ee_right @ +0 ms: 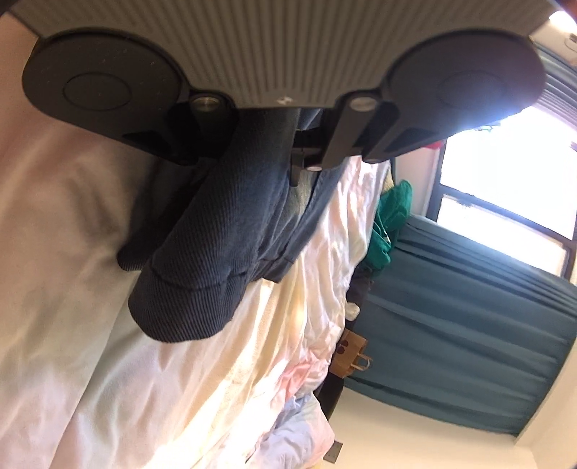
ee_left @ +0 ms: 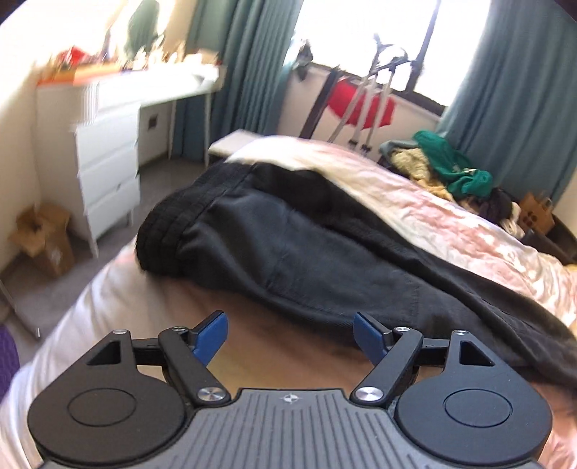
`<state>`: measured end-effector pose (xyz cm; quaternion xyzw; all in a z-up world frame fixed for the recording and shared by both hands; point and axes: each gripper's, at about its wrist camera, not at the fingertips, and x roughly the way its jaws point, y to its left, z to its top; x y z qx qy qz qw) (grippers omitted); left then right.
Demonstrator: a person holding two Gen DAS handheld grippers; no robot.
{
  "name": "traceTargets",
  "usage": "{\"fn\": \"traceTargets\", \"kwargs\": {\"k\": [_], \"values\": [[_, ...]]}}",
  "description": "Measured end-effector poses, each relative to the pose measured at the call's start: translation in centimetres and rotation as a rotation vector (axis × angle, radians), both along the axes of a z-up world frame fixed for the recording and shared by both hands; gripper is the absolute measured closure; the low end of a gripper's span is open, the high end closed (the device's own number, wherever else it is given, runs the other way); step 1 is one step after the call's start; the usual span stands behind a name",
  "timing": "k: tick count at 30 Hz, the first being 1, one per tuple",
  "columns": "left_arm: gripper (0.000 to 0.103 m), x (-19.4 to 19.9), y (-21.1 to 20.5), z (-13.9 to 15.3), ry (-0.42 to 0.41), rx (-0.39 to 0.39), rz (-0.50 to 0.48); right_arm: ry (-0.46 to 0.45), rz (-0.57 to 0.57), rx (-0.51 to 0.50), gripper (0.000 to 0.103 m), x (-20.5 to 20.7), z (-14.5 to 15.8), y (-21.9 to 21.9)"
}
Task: Fold clothes
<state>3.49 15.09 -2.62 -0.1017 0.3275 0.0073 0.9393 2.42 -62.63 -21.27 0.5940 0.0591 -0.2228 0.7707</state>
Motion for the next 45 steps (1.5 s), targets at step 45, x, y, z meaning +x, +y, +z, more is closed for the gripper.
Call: {"fn": "traceTargets", "kwargs": {"k": [45], "values": [[0.017, 10.3, -6.3, -3.8, -0.069, 0.028, -0.152, 0.186, 0.364, -1.459, 0.092, 10.0, 17.0, 35.5]]}}
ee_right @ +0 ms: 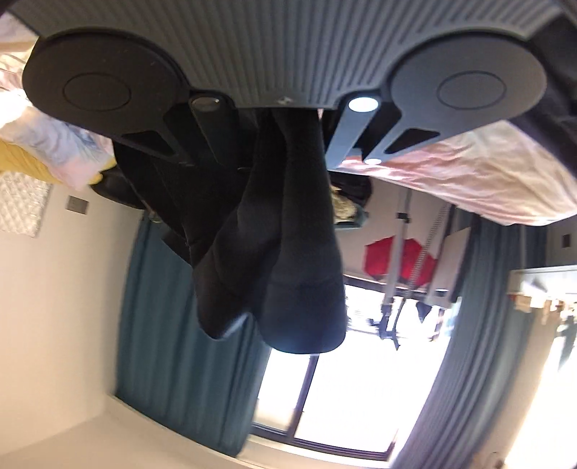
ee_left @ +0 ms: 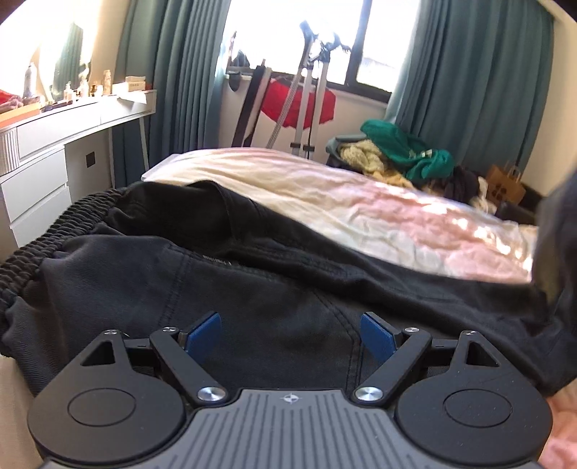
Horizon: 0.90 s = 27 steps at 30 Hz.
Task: Fold clothes
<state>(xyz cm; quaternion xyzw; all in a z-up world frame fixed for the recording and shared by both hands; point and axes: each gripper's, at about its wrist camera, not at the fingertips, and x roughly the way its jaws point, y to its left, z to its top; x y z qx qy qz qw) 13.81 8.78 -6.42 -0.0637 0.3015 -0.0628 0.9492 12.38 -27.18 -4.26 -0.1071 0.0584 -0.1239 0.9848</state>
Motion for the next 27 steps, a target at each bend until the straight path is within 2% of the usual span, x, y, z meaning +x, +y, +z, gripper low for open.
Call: {"fn": "traceTargets", "kwargs": {"k": [2, 6, 8, 10, 15, 16, 18, 19, 20, 24, 27], "values": [[0.017, -0.2, 0.8, 0.6, -0.024, -0.014, 0.015, 0.056, 0.079, -0.007, 0.092, 0.1, -2.0, 4.1], [0.017, -0.2, 2.1, 1.0, -0.031, -0.079, 0.018, 0.235, 0.235, -0.082, 0.092, -0.3, -8.0, 11.0], [0.017, -0.2, 2.4, 1.1, -0.027, -0.097, 0.024, 0.299, 0.269, -0.135, 0.091, -0.7, -10.2, 13.4], [0.017, -0.2, 2.4, 1.1, -0.027, -0.114, 0.023, 0.307, 0.261, -0.189, 0.09, -1.0, -11.1, 14.5], [0.017, -0.3, 1.8, 1.0, -0.044, -0.115, -0.012, 0.324, 0.282, -0.156, 0.085, -1.0, -9.3, 13.2], [0.017, -0.3, 1.6, 0.9, -0.042, -0.112, -0.017, 0.346, 0.302, -0.141, 0.08, -1.1, -8.8, 12.9], [0.017, -0.3, 1.3, 0.7, -0.04, -0.109, -0.03, 0.392, 0.369, -0.111, 0.057, -1.4, -9.2, 12.9], [0.017, -0.3, 1.2, 0.6, -0.039, -0.109, -0.036, 0.406, 0.402, -0.096, 0.039, -1.9, -9.0, 12.8], [0.017, -0.4, 1.0, 0.5, -0.038, -0.108, -0.043, 0.414, 0.417, -0.083, 0.035, -2.4, -8.6, 12.5], [0.017, -0.7, 0.7, 0.0, -0.034, -0.145, -0.083, 0.436, 0.501, 0.054, 0.031, -5.1, -6.4, 10.5], [0.017, -0.8, 0.8, -0.4, -0.025, -0.243, -0.127, 0.399, 0.444, 0.128, 0.031, -7.0, -4.4, 7.5]]}}
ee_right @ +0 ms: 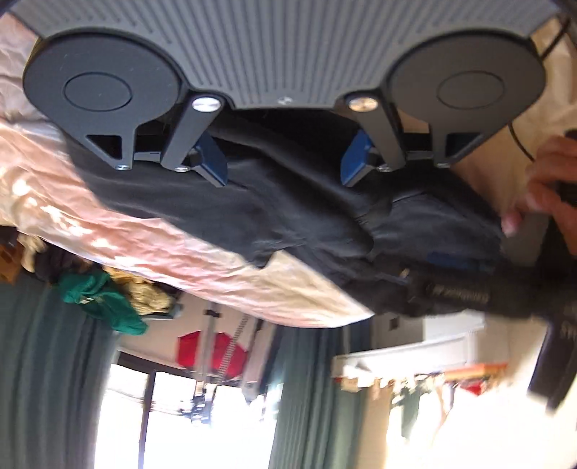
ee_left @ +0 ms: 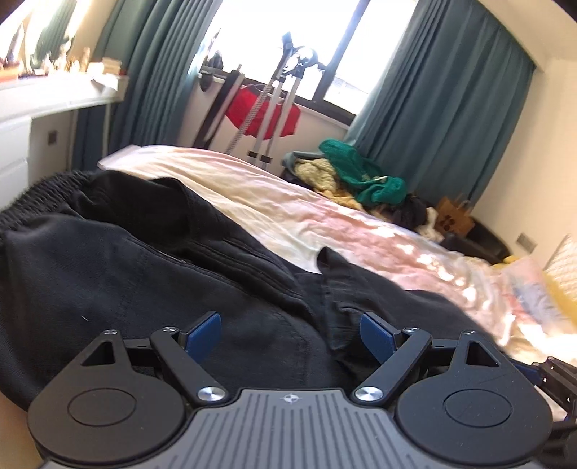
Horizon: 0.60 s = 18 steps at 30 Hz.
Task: Fold clothes
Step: 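Lay the held hem over the sweatpants and open the right gripper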
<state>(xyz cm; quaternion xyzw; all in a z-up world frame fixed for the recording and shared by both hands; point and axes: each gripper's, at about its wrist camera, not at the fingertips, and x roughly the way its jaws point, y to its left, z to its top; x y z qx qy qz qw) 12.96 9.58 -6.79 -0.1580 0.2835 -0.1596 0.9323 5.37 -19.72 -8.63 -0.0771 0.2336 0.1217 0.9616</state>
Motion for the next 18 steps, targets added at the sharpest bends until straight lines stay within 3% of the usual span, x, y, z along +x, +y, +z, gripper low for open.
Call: {"fn": "traceTargets", "kwargs": {"k": [3, 5, 7, 9, 12, 14, 18], "values": [[0.017, -0.5, 0.2, -0.4, 0.0, -0.111, -0.033, -0.045, -0.124, 0.075, 0.031, -0.7, 1.4, -4.2], [0.017, -0.8, -0.1, -0.6, 0.0, -0.128, -0.038, -0.095, -0.218, 0.136, 0.031, -0.5, 1.3, -7.3], [0.017, -1.1, -1.0, -0.6, -0.016, -0.092, -0.04, -0.126, -0.318, 0.195, 0.031, -0.1, 0.7, -10.1], [0.017, -1.4, -2.0, -0.7, -0.038, -0.051, -0.042, -0.092, -0.395, 0.283, 0.033, 0.9, -0.2, -12.5], [0.017, -1.5, -3.2, -0.9, -0.067, -0.019, -0.045, -0.064, -0.415, 0.398, 0.058, 1.9, -1.3, -14.5], [0.017, -1.7, -3.9, -1.1, -0.077, 0.03, -0.051, -0.054, -0.404, 0.39, 0.077, 2.4, -1.7, -14.4], [0.017, -1.6, -4.7, -2.1, -0.065, 0.1, -0.062, 0.019, -0.422, 0.366, 0.08, 3.2, -3.6, -14.1]]}}
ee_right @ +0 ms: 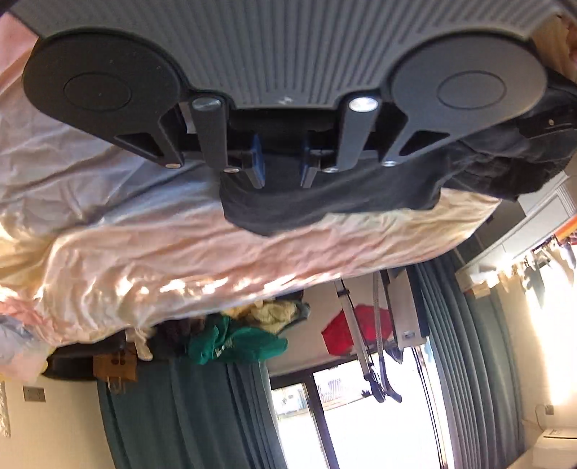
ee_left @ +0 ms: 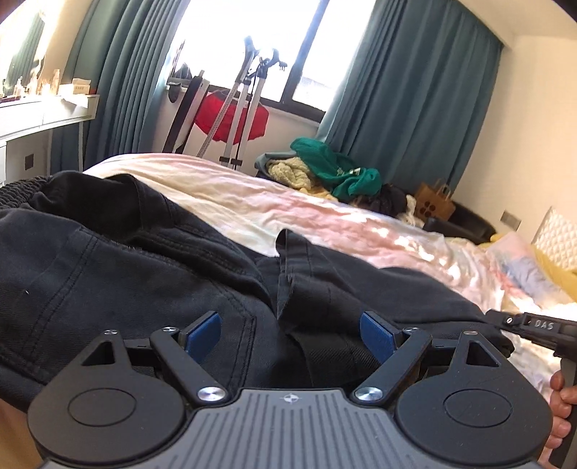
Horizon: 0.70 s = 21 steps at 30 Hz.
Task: Fold clothes
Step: 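Lay the held hem over the sweatpants and open the right gripper, then move the left gripper to the elastic waistband of the folded sweatpants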
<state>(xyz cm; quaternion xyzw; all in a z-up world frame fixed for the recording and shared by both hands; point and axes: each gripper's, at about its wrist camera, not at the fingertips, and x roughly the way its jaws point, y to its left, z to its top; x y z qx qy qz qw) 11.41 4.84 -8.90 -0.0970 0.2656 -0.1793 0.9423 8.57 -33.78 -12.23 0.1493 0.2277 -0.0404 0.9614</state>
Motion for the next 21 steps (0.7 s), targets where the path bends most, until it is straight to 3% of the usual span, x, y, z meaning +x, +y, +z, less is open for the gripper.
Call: {"fn": "traceTargets", "kwargs": {"k": [4, 9, 14, 18, 21], "values": [[0.016, -0.1, -0.4, -0.8, 0.007, 0.032, -0.015, 0.094, -0.017, -0.009, 0.08, 0.7, -2.4, 0.3], [0.016, -0.3, 0.0, -0.8, 0.01, 0.034, -0.01, 0.098, -0.025, 0.018, 0.08, 0.7, -2.5, 0.1], [0.016, -1.8, 1.9, 0.2, 0.05, 0.007, 0.059, 0.092, -0.03, 0.001, 0.08, 0.8, -2.3, 0.2], [0.016, -3.3, 5.2, 2.0, 0.153, -0.028, 0.156, 0.086, -0.025, -0.032, 0.08, 0.6, -1.8, 0.6], [0.016, -3.2, 8.5, 2.5, 0.299, -0.084, 0.228, 0.085, -0.022, -0.029, 0.08, 0.4, -1.5, 0.5]]}}
